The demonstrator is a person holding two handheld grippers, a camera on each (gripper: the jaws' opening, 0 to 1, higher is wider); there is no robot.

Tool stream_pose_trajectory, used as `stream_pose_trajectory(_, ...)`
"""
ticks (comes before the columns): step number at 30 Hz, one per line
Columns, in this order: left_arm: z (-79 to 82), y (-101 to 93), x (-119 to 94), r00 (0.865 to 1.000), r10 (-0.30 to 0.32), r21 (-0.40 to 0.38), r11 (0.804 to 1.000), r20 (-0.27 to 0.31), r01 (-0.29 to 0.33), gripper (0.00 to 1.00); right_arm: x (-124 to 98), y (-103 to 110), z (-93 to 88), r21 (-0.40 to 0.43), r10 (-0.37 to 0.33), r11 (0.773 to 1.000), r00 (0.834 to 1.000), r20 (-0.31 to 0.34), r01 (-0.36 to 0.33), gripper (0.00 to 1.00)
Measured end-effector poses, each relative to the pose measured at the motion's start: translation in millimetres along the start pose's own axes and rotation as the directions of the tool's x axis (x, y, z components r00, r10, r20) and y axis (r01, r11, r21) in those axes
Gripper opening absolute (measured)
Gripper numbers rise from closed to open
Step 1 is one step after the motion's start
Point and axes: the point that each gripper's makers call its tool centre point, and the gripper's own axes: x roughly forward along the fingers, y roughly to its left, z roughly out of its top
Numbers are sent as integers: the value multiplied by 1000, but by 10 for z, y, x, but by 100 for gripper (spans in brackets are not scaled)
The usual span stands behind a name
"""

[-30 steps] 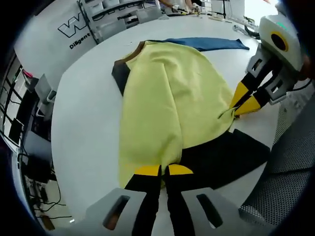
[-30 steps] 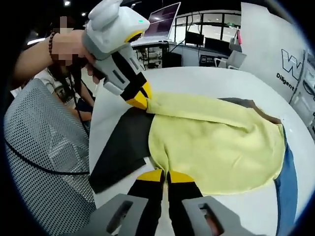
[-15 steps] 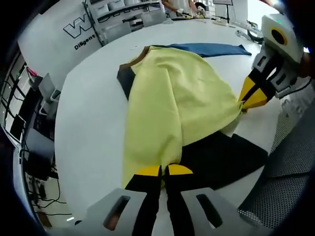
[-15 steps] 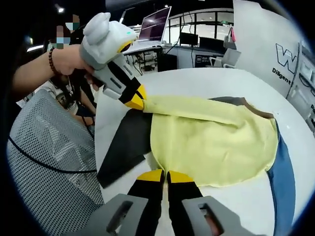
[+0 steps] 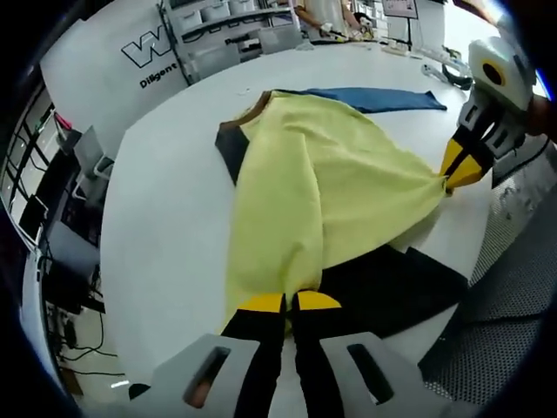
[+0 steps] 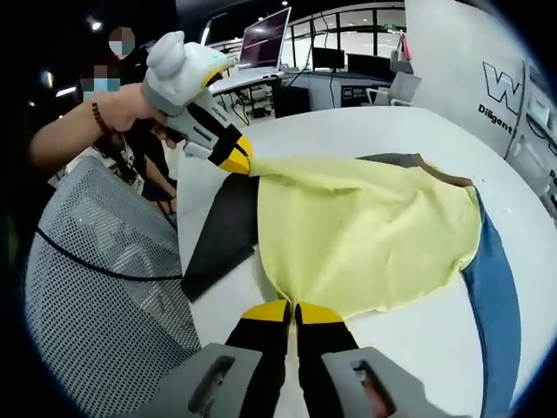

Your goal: Fold the garment on the visible template until the final outline fits inside the template.

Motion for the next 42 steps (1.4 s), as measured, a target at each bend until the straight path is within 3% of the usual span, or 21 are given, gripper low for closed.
stream_pose_trajectory(7,0,7,-38,1000,9,-2,1000,0,-9,2,-149,-88,-242,31,-3,1000,999,-53,5,0)
stream_pose_trajectory(16,-4,-52,-53,1000,-9,3,1000,-3,9,2,-262,-161,-387,58,6,998,997,-79,-1,0)
stream_pose_trajectory(28,-12,-297,-49,996,-84,79,993,-31,86,2,-397,-299,-616,34,8,999,988,-156,-3,0)
stream_pose_trajectory(37,-38,-494,23,986,-151,162,974,-64,160,2,-453,-446,-782,20,-28,999,978,-207,33,0)
stream_pose_trajectory(42,-41,-575,32,981,-180,170,967,-74,191,2,-472,-489,-844,6,-43,999,973,-229,46,0)
